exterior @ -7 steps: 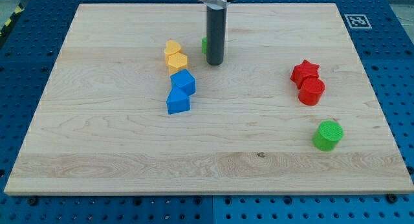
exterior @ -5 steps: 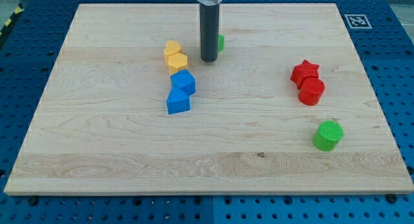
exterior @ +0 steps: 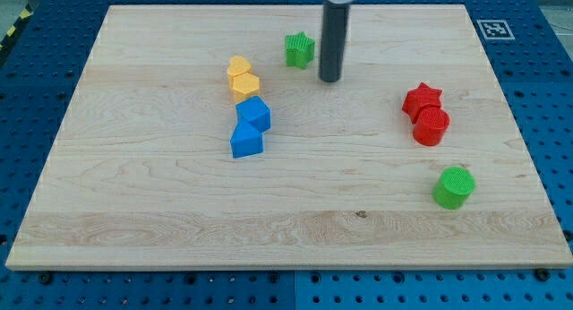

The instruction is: Move the green star to the top center of the board

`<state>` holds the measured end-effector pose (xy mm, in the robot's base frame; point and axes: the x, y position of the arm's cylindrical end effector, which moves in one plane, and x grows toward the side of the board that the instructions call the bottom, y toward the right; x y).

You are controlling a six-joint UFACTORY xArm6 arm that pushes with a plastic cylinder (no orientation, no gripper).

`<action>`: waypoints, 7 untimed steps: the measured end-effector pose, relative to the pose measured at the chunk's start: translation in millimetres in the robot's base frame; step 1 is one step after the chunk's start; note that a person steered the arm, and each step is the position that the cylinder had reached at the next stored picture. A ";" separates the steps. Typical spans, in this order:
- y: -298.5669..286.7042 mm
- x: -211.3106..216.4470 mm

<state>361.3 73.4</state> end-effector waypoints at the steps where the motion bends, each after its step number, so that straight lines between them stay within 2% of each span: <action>1: 6.6 -5.1; 2: -13.8 -38.0; 4: -94.3 -38.0; 5: -101.5 -38.0; 6: -144.9 -39.5; 7: -163.5 -54.6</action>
